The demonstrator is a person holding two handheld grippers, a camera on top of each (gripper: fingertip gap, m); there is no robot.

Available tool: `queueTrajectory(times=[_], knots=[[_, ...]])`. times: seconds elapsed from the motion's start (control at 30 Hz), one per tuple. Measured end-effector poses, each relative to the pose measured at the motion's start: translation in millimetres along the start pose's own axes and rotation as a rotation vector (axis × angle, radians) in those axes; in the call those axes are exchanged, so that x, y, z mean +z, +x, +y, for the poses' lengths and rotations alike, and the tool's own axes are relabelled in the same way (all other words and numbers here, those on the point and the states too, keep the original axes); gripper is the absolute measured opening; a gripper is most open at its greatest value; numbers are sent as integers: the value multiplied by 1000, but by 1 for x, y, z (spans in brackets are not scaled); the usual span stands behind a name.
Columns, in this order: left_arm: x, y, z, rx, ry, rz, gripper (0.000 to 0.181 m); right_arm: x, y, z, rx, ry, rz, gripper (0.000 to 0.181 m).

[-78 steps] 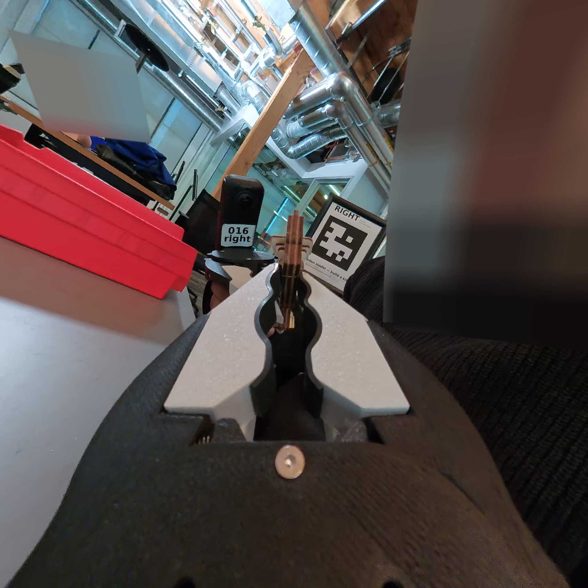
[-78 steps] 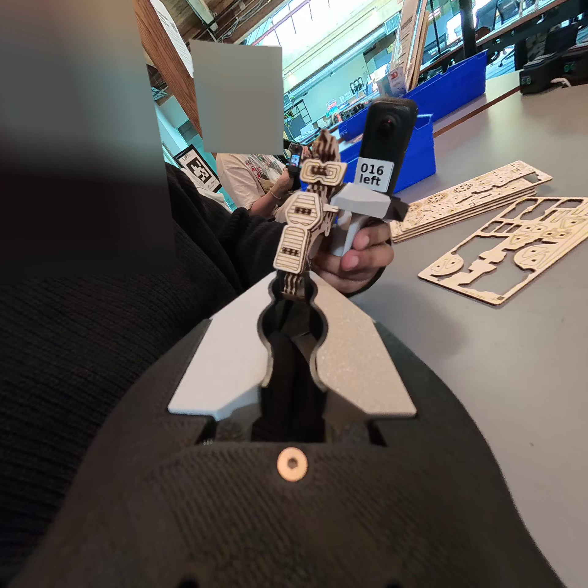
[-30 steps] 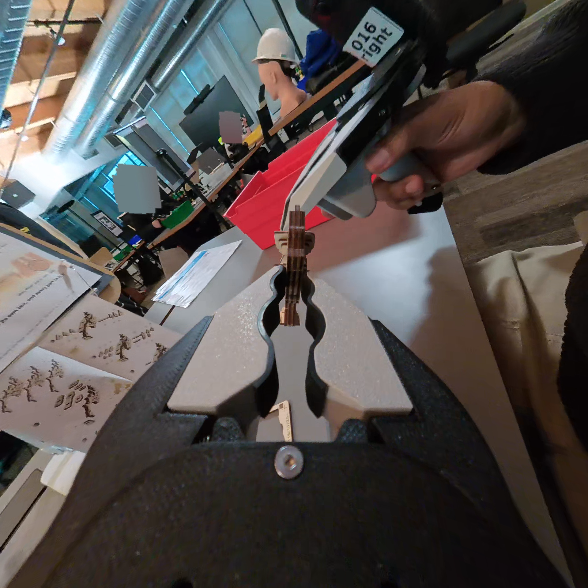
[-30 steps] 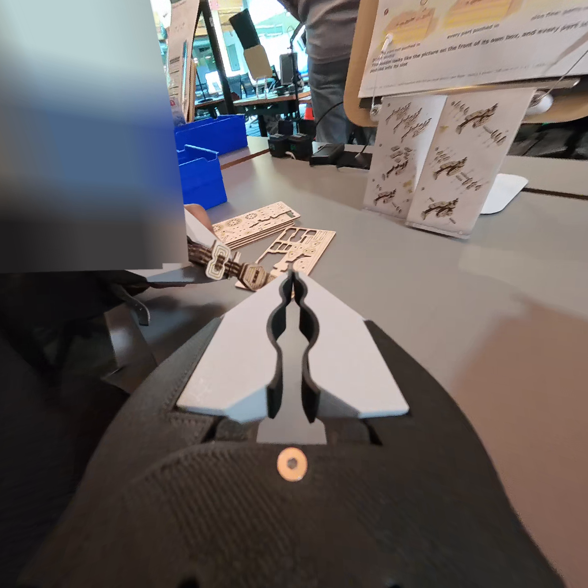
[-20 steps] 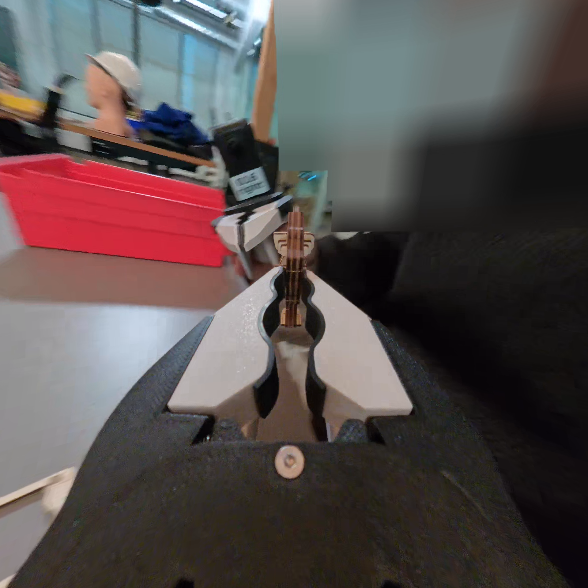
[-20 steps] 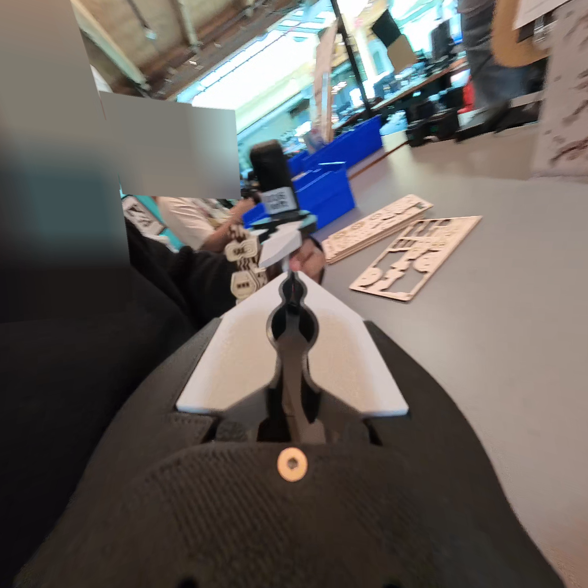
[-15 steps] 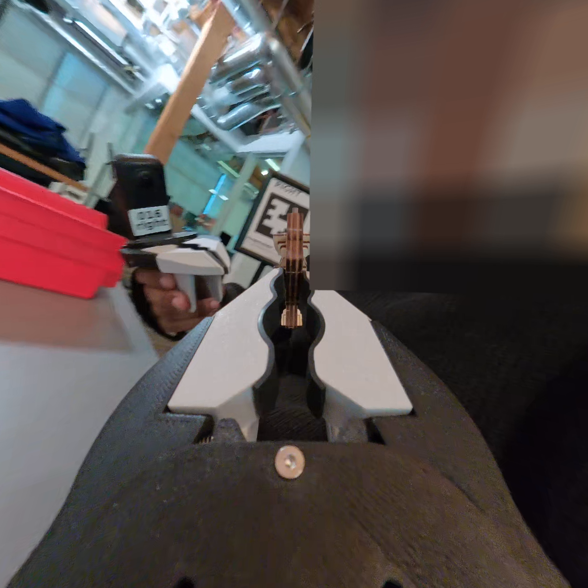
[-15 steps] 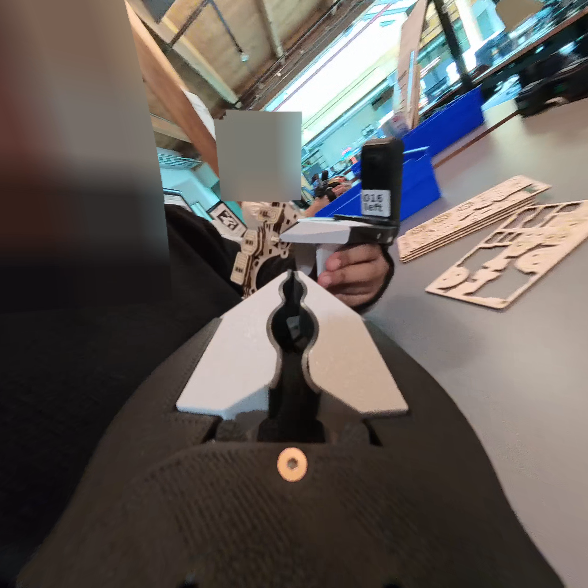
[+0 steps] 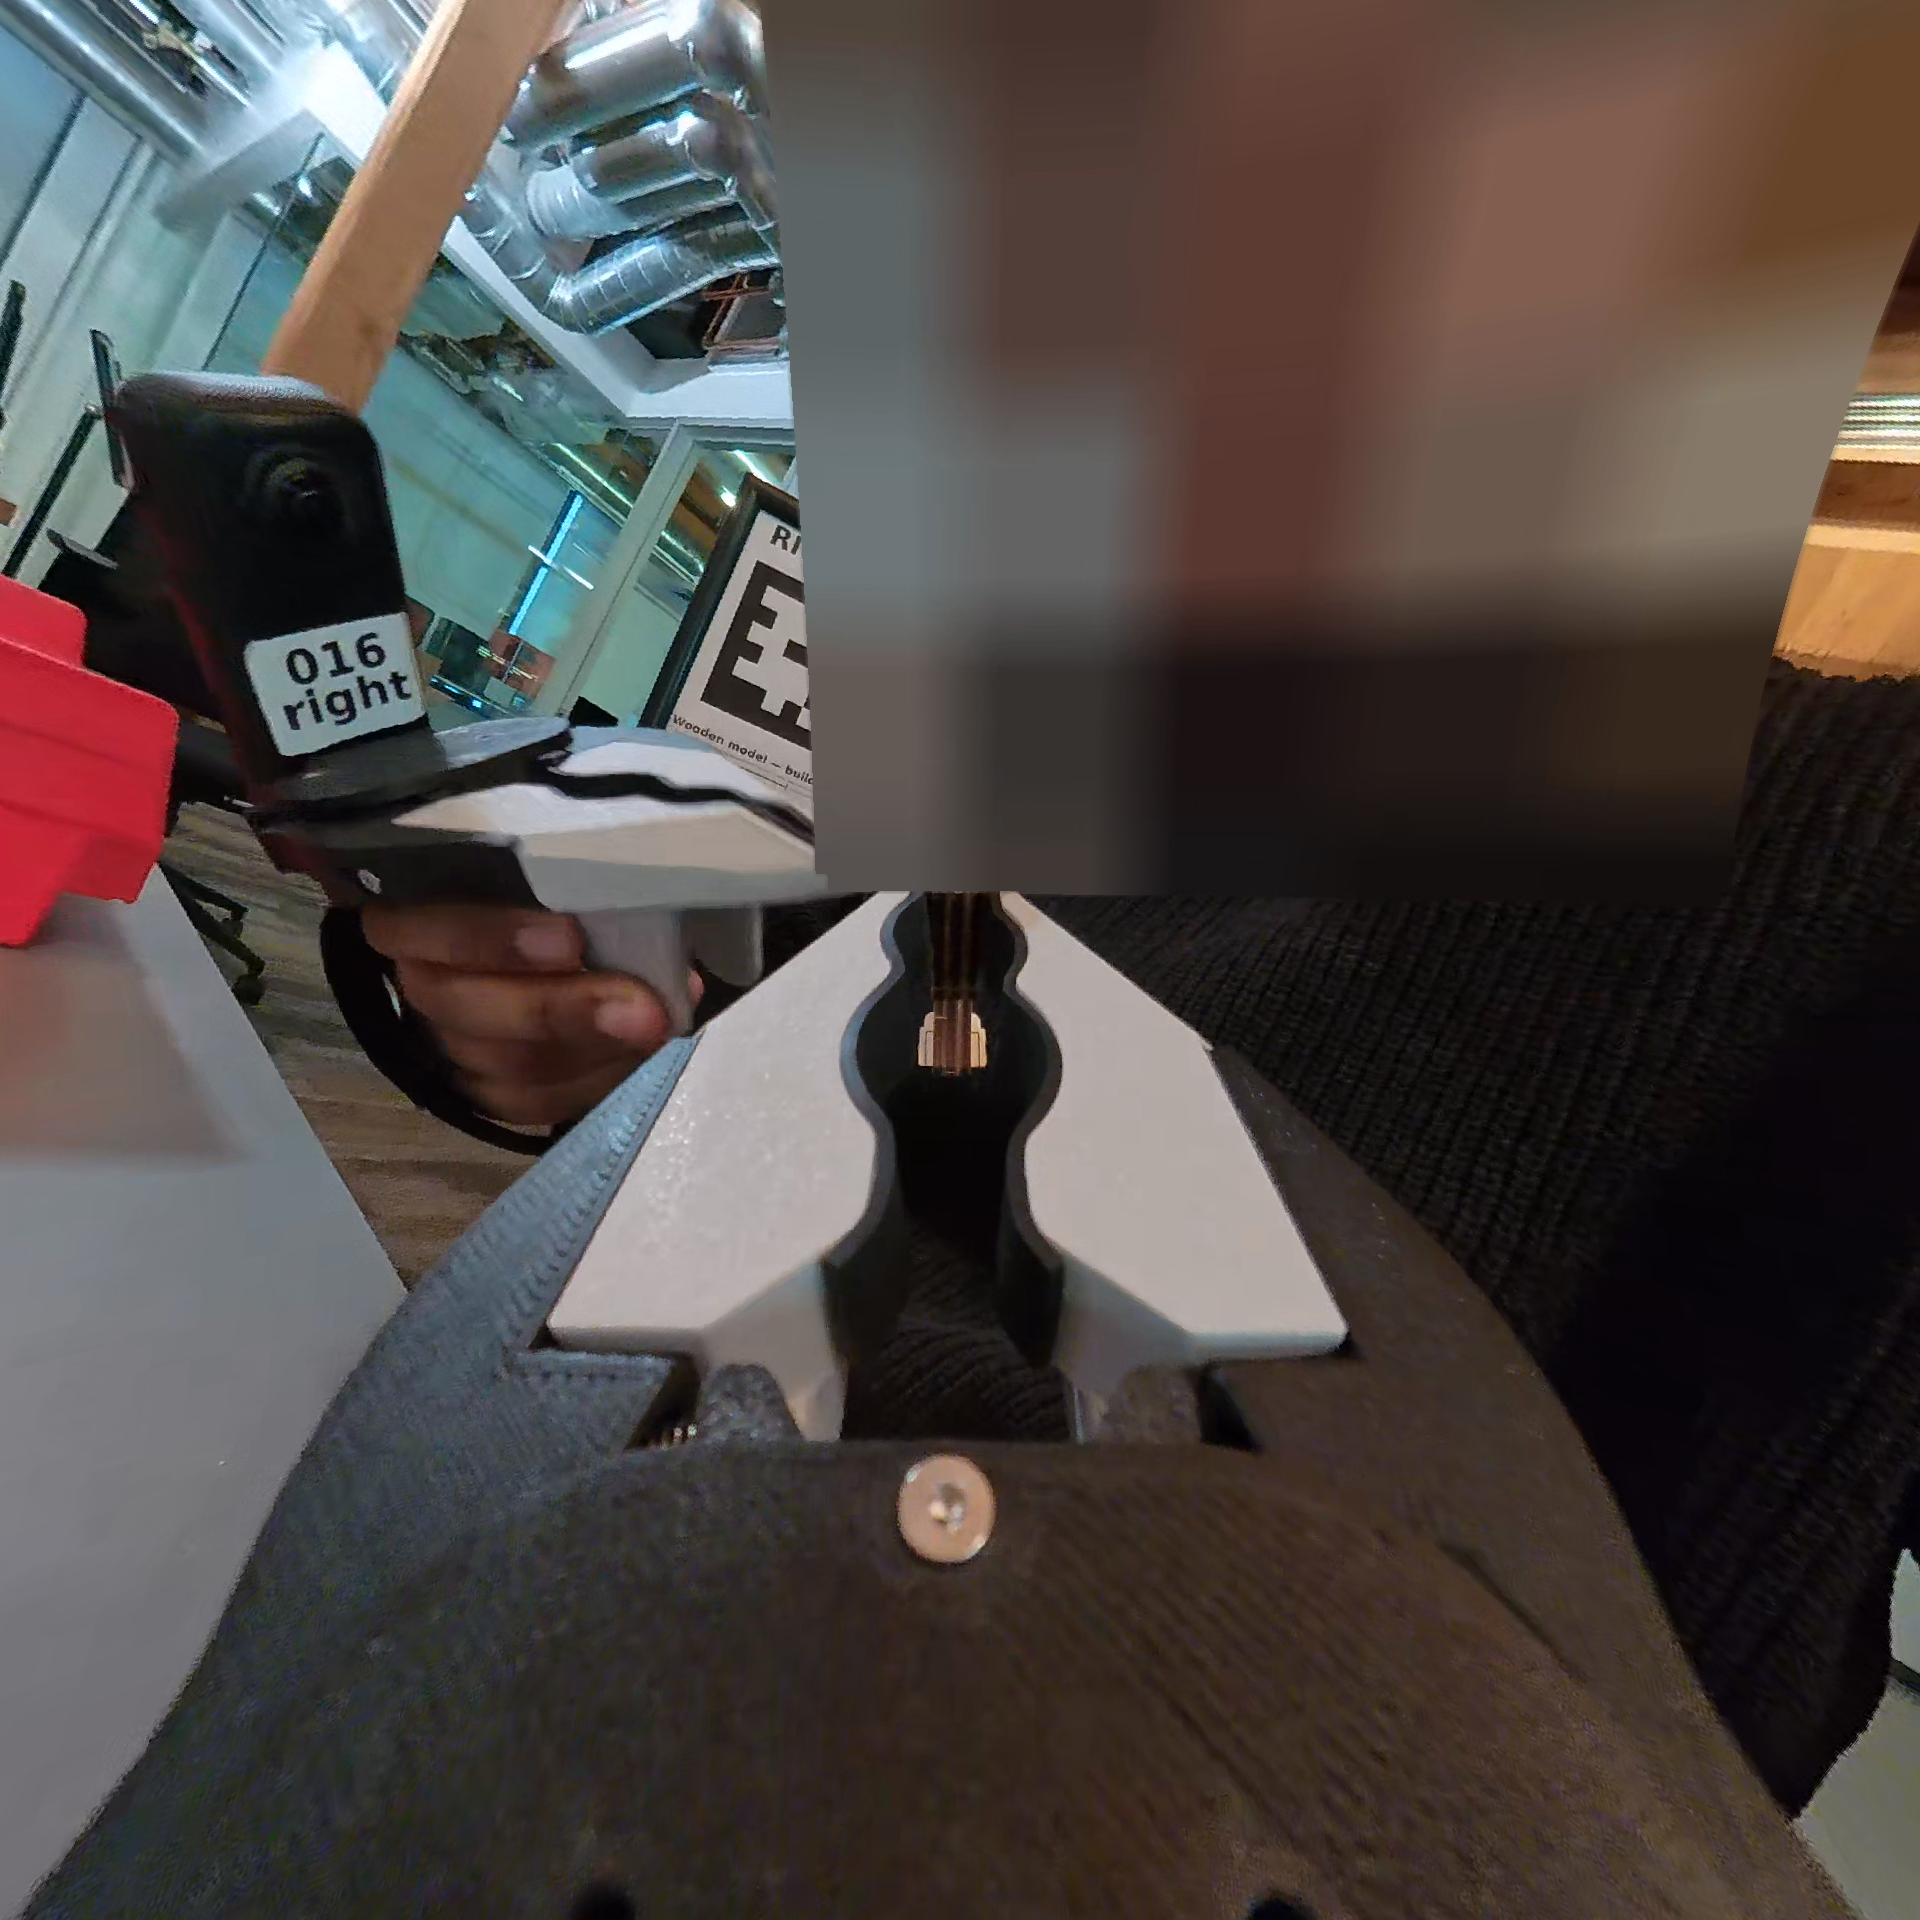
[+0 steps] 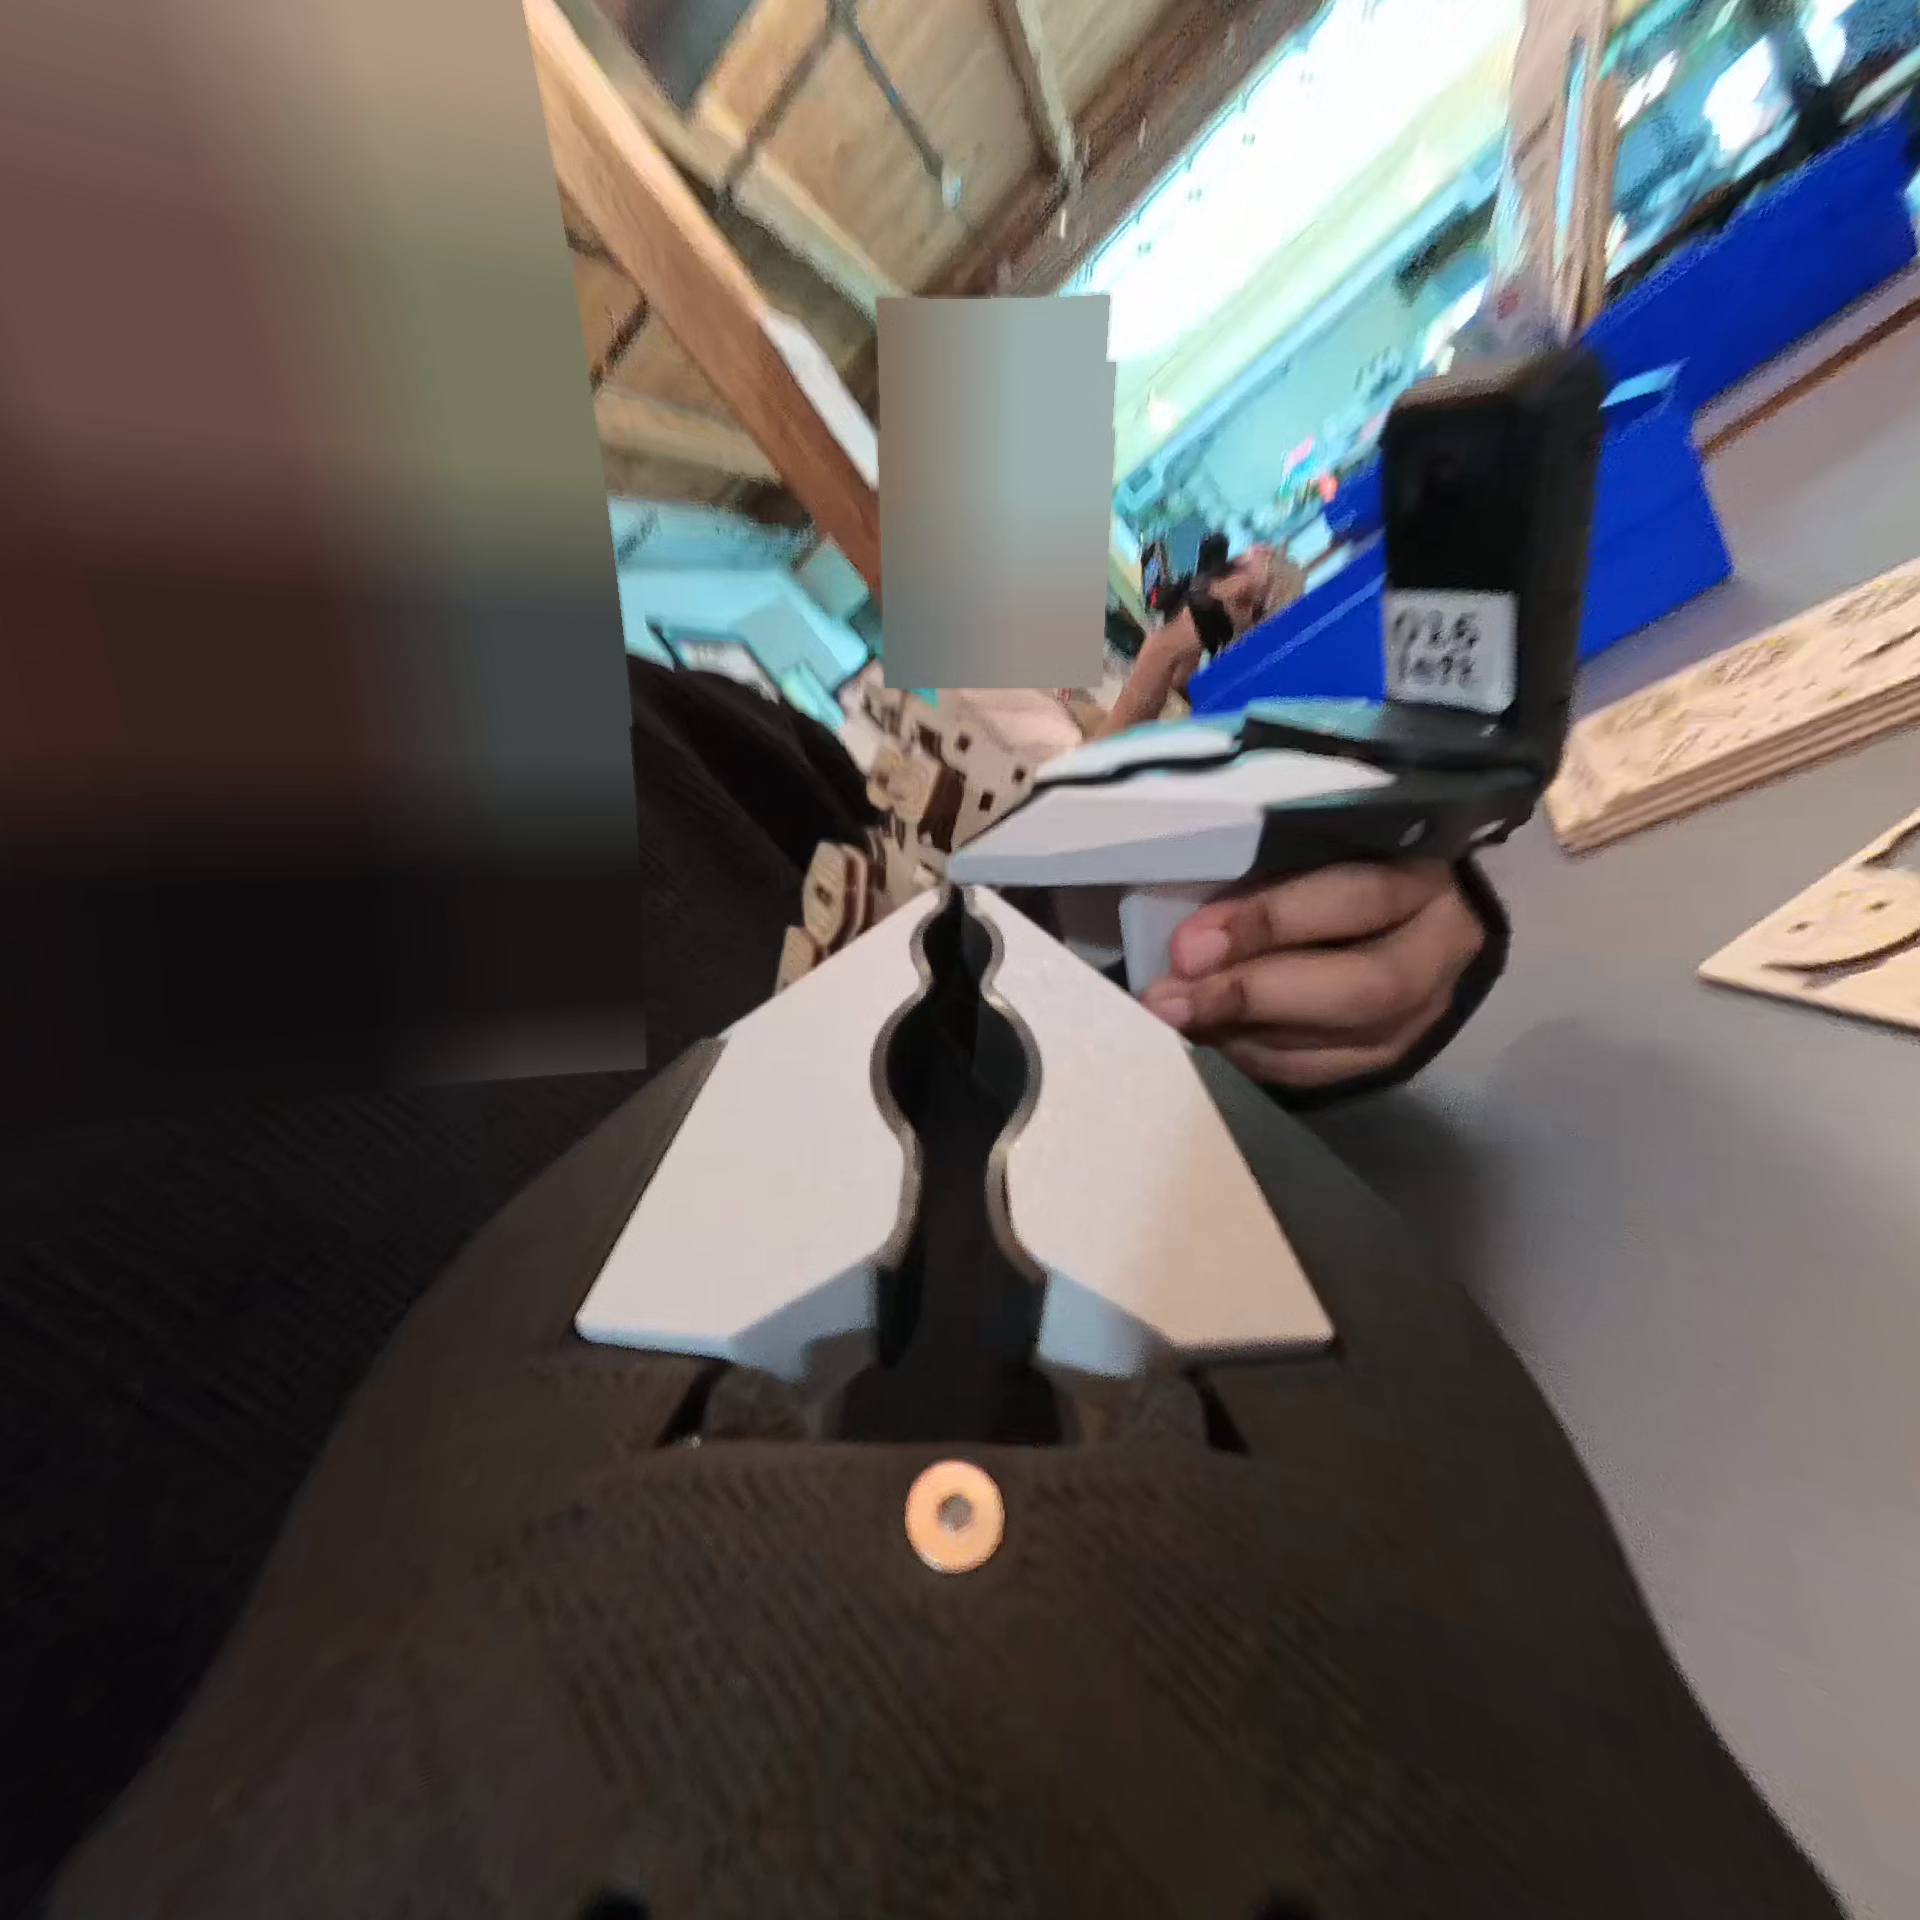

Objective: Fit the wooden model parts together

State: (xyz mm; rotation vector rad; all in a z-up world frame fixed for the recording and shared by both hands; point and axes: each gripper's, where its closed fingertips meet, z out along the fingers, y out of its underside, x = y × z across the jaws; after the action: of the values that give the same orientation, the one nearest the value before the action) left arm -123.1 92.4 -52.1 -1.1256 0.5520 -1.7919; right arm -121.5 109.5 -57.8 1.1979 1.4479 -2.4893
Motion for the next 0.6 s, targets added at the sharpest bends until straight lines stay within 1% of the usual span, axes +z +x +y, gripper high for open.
queueTrajectory(times=[0.07, 0.1, 0.27, 0.3, 0.37, 0.4, 0.43, 0.53, 0.6], knots=[[3, -1, 3, -11, -17, 8, 6, 11, -2, 16, -33, -91, 0, 0], [3, 1, 3, -15, -16, 19, 6, 12, -4, 15, -49, -93, 0, 0], [2, 1, 0, -15, 5, 23, 6, -16, 4, -16, 3, 67, 23, 0], [3, 1, 0, -20, 9, 25, 6, -13, 2, -16, 9, 68, 8, 0], [4, 0, 2, -34, 8, 26, 6, 3, -4, -2, 5, -4, -14, 0], [6, 3, 3, -41, 2, 51, 6, 9, -4, 6, -1, -39, -11, 0], [7, 3, 3, -43, -2, 49, 7, 11, -5, 7, -2, -41, -14, 0], [8, 3, 2, -27, 2, 36, 6, -7, -4, -14, 33, 68, -32, 0], [6, 2, -1, -26, 22, 31, 6, -15, 0, -18, 34, 88, -11, 0]])
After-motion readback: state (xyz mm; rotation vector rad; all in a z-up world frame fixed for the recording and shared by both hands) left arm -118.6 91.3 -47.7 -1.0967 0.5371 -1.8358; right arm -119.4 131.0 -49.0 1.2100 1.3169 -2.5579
